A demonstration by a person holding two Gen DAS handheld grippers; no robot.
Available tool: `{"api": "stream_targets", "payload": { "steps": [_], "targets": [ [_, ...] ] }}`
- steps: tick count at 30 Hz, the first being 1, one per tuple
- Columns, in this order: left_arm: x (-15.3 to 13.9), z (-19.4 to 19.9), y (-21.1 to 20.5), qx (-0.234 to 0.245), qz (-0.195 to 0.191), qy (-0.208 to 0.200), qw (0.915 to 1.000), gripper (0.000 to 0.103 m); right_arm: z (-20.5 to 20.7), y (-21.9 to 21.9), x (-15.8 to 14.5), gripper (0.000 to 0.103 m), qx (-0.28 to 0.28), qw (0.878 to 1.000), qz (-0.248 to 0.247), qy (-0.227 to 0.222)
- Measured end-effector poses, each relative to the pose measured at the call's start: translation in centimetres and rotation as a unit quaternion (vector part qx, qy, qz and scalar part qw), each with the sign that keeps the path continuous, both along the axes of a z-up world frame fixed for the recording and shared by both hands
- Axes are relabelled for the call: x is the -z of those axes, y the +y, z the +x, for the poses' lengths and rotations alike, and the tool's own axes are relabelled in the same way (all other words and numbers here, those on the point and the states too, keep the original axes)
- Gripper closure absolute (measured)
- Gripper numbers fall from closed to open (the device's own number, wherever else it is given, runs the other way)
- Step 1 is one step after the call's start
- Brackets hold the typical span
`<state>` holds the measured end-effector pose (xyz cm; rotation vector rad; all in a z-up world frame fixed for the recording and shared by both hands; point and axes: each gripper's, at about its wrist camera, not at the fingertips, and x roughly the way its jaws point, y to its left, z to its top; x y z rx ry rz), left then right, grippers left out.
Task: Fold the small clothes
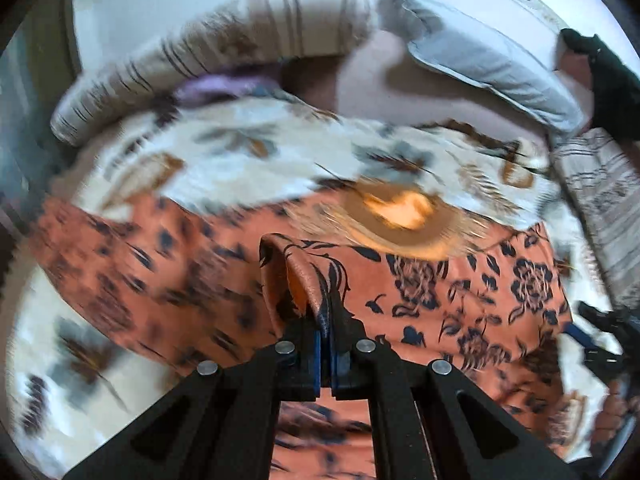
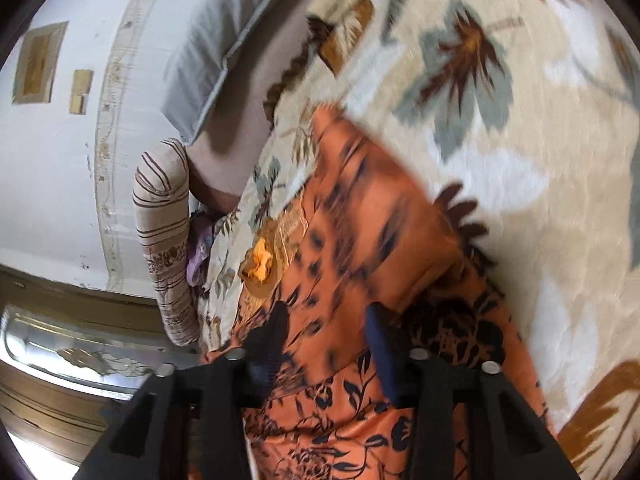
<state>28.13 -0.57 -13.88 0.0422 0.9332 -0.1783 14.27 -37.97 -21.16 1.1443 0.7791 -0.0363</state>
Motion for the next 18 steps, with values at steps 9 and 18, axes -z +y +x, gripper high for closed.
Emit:
{"api": "stream_targets", "payload": {
  "steps": [9, 18],
  "targets": [
    [5.4, 2.7, 0.7, 0.033, 0.105, 0.073, 0.9912, 0.100, 2.1, -0.1, 1.1, 0.063, -0.004, 1.000, 0.006, 0.009],
    [4.4, 2.6, 4.4, -0.028, 0.075, 0.065, 0.9947, 0.094, 4.1, 0.1, 5.1, 0.063, 0.006, 0.997, 0.001, 0.076]
  ]
}}
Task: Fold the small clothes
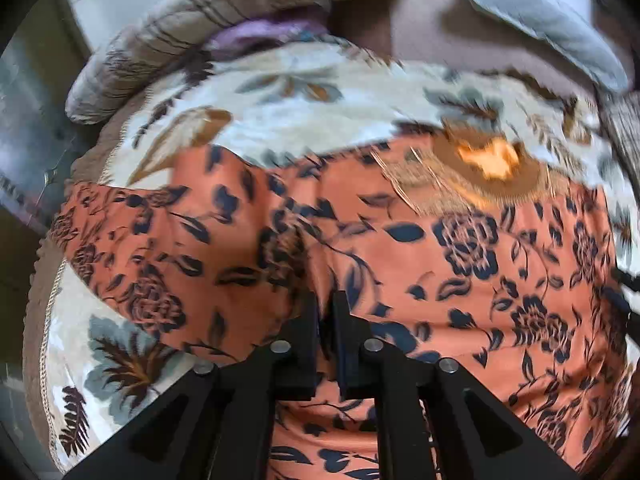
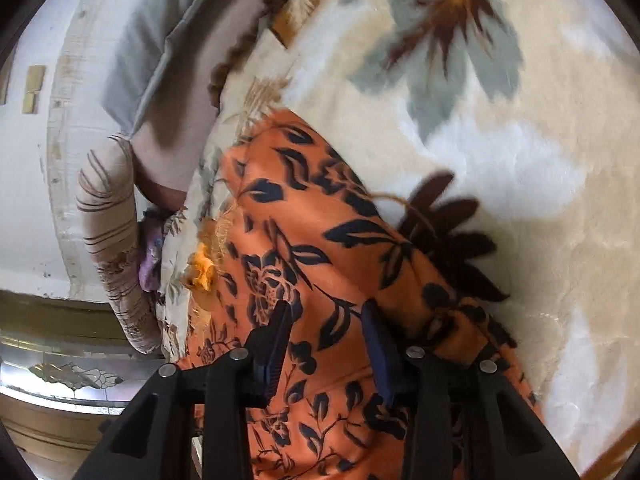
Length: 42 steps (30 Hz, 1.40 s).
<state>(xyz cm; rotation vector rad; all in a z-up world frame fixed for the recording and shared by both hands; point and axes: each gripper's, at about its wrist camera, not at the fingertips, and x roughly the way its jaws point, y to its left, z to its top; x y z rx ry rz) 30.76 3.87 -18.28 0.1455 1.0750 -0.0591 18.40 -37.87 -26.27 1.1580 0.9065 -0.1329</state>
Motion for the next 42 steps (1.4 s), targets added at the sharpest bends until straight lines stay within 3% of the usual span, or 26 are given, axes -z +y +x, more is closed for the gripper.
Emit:
{"api": "stream_targets", "payload": {
  "steps": [2, 5, 7, 10, 13, 16, 20, 22, 23, 26, 32, 34, 37, 39, 42],
  "targets": [
    [-1.4, -0.1, 0.6, -0.019, 0.022, -0.034, 0.9990, 0.094, 0.0, 0.5, -1.2, 0.062, -0.011, 1.000, -0.025, 0.002],
    [-2.8, -0.4, 1.1, -0.030, 0.013, -0.059, 0.9978, 0.092, -0.3, 1.2, -2.5, 0.062, -0.015, 0.999, -0.041, -0.028],
    [-2.5, -0.3, 0.3, -0.011, 0.002, -0.048, 0.9988, 0.092, 0.0, 1.6, -3.5, 0.062, -0.021, 0.997, -0.059, -0.042],
    [-1.3, -0.3, -2.2, 0.027, 0.019, -0.036, 0.9988, 0.092, 1.0, 1.9, -5.5, 0.062, -0.039, 0.992, -0.097, -0.075],
    [0.2, 0.4, -3.9, 0.039, 0.002, -0.013, 0.9992, 0.092, 2.0, 1.9, -6.8, 0.062, -0.044, 0.987, -0.129, -0.089],
    [2.3, 1.4, -4.7, 0.025, 0.000, 0.020, 0.9995, 0.091, 3.3, 1.0, -6.1, 0.062, -0.040, 0.985, -0.140, -0.090],
    [5.2, 2.2, -4.6, 0.009, 0.011, 0.060, 0.9981, 0.090, 5.8, -0.4, -3.1, 0.062, -0.043, 0.989, -0.129, -0.063],
    [5.4, 1.9, -4.6, 0.015, 0.013, 0.047, 0.9987, 0.089, 7.2, -0.5, -1.2, 0.062, -0.055, 0.989, -0.135, -0.035],
    [5.3, 1.9, -4.7, 0.018, 0.018, 0.047, 0.9986, 0.089, 7.3, -0.7, -0.7, 0.062, -0.047, 0.989, -0.130, -0.045],
    [4.7, 1.8, -4.8, 0.029, 0.024, 0.052, 0.9979, 0.088, 7.6, -0.6, -1.6, 0.061, -0.040, 0.990, -0.128, -0.037],
    [3.6, 2.2, -2.0, 0.007, 0.000, 0.034, 0.9994, 0.086, 7.1, 1.1, -5.1, 0.061, -0.056, 0.981, -0.162, -0.093],
    [3.9, 1.9, -1.4, 0.002, 0.005, 0.034, 0.9994, 0.085, 7.6, 2.1, -4.9, 0.061, -0.077, 0.981, -0.156, -0.086],
    [4.6, 1.3, -0.7, 0.000, 0.010, 0.040, 0.9991, 0.085, 8.5, 4.7, -2.7, 0.061, -0.129, 0.981, -0.138, -0.032],
    [5.0, 1.1, -0.2, -0.004, 0.007, 0.044, 0.9990, 0.083, 8.7, 6.7, -1.6, 0.060, -0.162, 0.972, -0.169, 0.001],
    [4.6, 0.8, 0.5, -0.012, -0.012, 0.042, 0.9990, 0.083, 8.2, 8.2, -2.8, 0.061, -0.179, 0.963, -0.203, 0.002]
  ]
}}
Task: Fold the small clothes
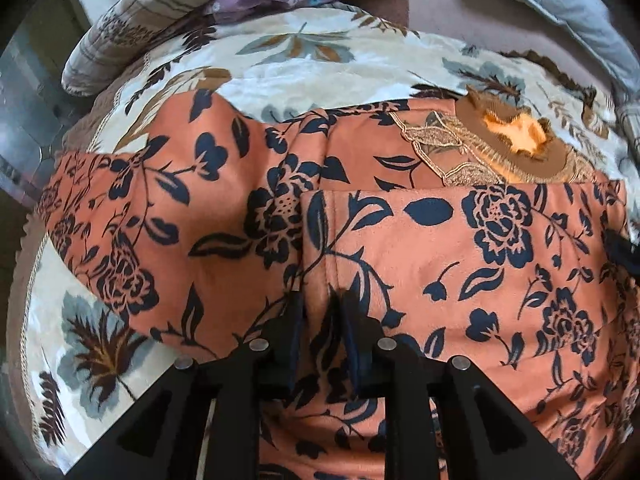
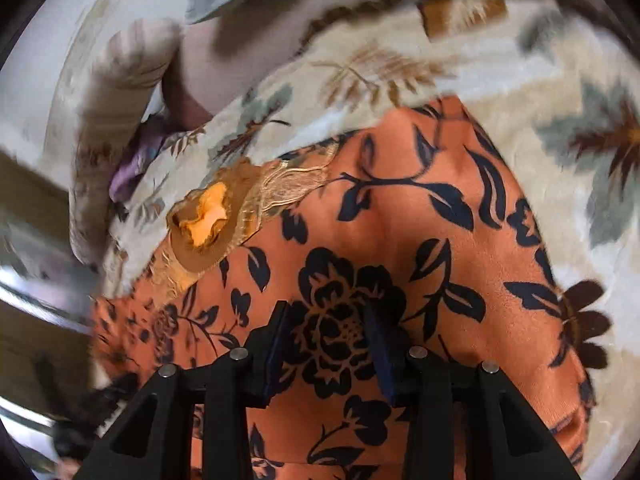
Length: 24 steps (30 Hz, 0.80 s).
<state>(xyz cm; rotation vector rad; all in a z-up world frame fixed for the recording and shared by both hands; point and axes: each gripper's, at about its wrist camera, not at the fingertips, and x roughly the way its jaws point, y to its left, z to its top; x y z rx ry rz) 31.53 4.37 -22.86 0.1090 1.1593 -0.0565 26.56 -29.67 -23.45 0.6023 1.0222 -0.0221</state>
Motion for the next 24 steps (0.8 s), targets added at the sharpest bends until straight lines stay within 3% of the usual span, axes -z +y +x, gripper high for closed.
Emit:
{"api": "stream_targets", "payload": {
  "steps": [2, 4, 7, 10, 13, 18, 24],
  "targets": [
    [-0.4, -0.4, 0.5, -0.004, -0.012, -0.006, 0.9999, 0.083, -0.9, 0.6, -0.9, 0.060, -0.014, 0.999, 0.031, -0.015],
    [-0.3, -0.8, 0.5, -0.005, -0.011, -0.006, 0.9999, 0.079, -1.4, 1.3, -1.1, 0.060, -0.027, 0.999, 0.032, -0.018],
    [0.5, -1.4, -0.1, 0.007, -0.005, 0.008, 0.9999, 0.072, -1.6, 3.4, 0.5, 0.060, -0.060, 0.998, 0.020, 0.010],
    [0.1, -1.6, -0.2, 0.003, -0.008, 0.004, 1.0000, 0.072, -2.5, 4.1, 0.6, 0.061, -0.057, 0.998, 0.007, 0.009],
    [-1.0, -2.1, 0.0, 0.003, -0.026, -0.004, 0.9996, 0.072, -3.8, 3.6, -0.4, 0.061, -0.045, 0.997, 0.054, 0.008],
    [-2.3, -3.8, -0.7, 0.038, -0.048, -0.023, 0.9979, 0.070, -6.8, 2.8, -0.6, 0.061, -0.028, 0.997, 0.067, 0.020],
    [0.4, -4.6, -0.8, 0.028, -0.038, 0.003, 0.9989, 0.066, -9.2, 3.5, 0.9, 0.060, -0.038, 0.995, 0.073, 0.057]
  ]
}}
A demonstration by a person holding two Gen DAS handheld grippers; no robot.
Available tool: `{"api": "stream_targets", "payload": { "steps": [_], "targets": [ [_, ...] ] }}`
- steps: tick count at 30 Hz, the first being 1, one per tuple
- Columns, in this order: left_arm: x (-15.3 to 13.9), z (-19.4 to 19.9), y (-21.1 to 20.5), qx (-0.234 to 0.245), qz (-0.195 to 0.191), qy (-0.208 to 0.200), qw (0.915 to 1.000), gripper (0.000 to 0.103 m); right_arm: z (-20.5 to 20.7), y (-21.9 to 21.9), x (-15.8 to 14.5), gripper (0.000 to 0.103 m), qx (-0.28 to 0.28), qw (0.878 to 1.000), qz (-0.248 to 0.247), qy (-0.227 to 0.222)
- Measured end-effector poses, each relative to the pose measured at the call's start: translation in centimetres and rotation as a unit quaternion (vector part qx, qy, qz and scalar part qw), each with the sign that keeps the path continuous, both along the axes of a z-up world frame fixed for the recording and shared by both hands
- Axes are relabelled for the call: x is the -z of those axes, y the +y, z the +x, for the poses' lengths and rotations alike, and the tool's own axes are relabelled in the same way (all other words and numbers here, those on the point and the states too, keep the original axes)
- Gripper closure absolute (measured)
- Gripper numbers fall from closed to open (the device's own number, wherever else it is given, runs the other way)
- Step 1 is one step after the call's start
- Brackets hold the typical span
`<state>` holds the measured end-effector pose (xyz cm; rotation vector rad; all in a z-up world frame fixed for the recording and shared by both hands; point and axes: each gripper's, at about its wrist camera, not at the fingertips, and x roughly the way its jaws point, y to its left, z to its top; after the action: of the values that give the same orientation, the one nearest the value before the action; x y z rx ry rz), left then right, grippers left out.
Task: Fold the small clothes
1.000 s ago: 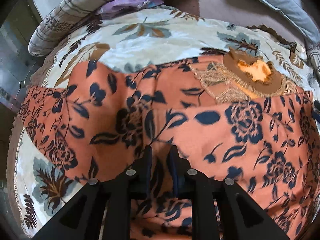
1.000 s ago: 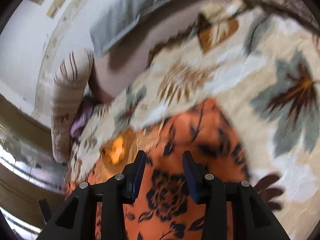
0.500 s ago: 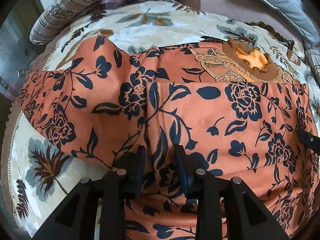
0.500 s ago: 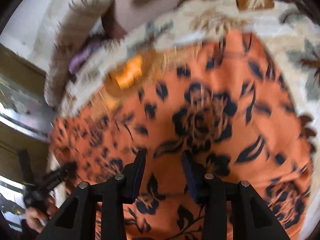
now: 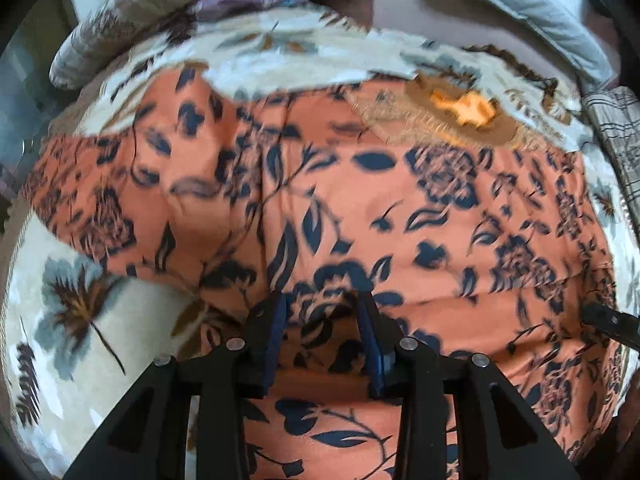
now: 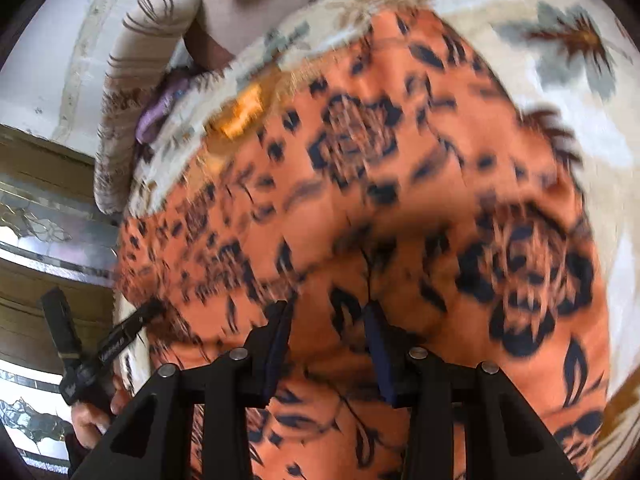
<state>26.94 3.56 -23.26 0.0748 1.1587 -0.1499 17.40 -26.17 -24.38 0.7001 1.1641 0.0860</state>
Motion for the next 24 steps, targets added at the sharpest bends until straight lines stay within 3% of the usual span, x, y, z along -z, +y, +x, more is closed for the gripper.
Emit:
{"api": "stream_targets", "payload": {
  "steps": [3, 7, 14, 18, 20, 24],
  "targets": [
    [0.2, -0.8, 0.5, 0.003, -0.005, 0.003, 1.0000, 0.066, -0.6, 0.6, -0.5, 0.061, -0.011, 1.000, -0.006, -0.007],
    [-0.4, -1.9, 0.8, 0.010, -0.011, -0.011, 0.9998, 0.066, -0.8, 0.9, -1.3, 0.059, -0.010, 0.999, 0.021, -0.041],
    [-1.3, -0.4, 0.1, -0.016, -0.033, -0.042, 0.9985, 0.066, 1.2, 3.0, -3.7, 0.059, -0.004, 0.990, -0.060, -0.130],
    [0.1, 0.7, -0.9, -0.018, -0.011, -0.037, 0.9991, 0.064, 3.4, 2.7, -2.7, 0.059, 0.005, 0.988, -0.092, -0.120],
    [0.1, 1.0, -1.2, -0.011, -0.006, -0.036, 0.9993, 0.063, 4.7, 2.1, -0.6, 0.059, 0.010, 0.993, -0.085, -0.076],
    [-1.2, 1.3, 0.7, -0.010, -0.041, -0.039, 0.9984, 0.063, 4.9, 1.7, -0.8, 0.059, 0.009, 0.995, -0.070, -0.075]
  ]
}}
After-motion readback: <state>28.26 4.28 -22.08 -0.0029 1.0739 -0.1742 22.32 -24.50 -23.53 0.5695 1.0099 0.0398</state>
